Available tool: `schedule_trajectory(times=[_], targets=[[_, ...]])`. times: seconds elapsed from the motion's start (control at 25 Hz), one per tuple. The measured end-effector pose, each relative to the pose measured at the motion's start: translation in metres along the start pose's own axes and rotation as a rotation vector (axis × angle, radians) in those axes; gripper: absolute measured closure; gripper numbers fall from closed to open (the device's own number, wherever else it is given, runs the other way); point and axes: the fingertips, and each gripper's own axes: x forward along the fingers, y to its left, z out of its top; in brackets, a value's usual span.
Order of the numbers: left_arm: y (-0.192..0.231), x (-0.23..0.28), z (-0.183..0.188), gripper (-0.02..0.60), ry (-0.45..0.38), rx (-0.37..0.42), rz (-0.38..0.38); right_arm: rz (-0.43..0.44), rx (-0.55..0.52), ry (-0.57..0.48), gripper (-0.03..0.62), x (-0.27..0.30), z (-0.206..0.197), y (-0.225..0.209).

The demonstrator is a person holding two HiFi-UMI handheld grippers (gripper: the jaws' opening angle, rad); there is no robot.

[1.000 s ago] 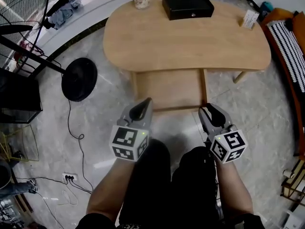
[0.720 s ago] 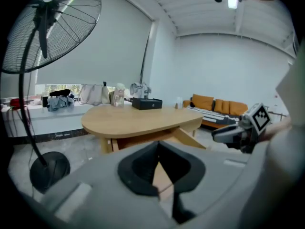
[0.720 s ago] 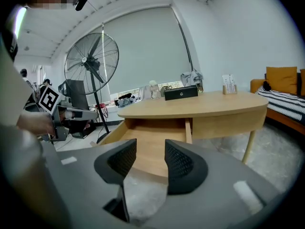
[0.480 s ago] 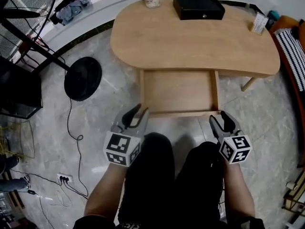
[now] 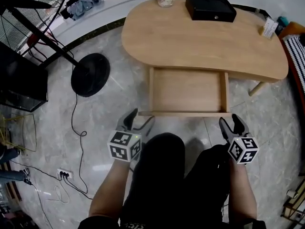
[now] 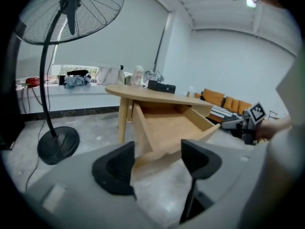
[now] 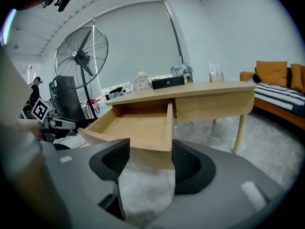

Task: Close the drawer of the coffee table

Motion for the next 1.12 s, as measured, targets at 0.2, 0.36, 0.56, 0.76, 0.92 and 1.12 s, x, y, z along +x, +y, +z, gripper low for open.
schedule_trajectory(times=[0.2,0.36,0.56,0.76,0.92,1.12], targets=[[0.001,0.008,-0.011,0.273,0.025,0.041,-0.007,-0.009,-0.027,-0.014,0.316,-0.001,0.0,-0.002],[0.006,0.015,-0.014,0.29,0.031,0.079,-0.006,-0.062,-0.019,-0.022,0.307,-0.003,-0.006,-0.012],[0.012,0.02,-0.013,0.298,0.02,0.101,-0.022,-0.041,0.036,0.017,0.304,0.014,-0.025,-0.02],[0.009,0.017,-0.016,0.307,0.02,0.147,-0.004,-0.012,-0.002,0.035,0.33,0.025,-0.022,-0.016],[0.01,0.013,-0.018,0.323,0.013,0.16,0.035,-0.006,-0.01,0.035,0.338,0.024,-0.021,-0.016],[0.011,0.014,-0.015,0.341,0.007,0.18,0.067,-0.017,-0.007,0.028,0.341,0.023,-0.02,-0.015]])
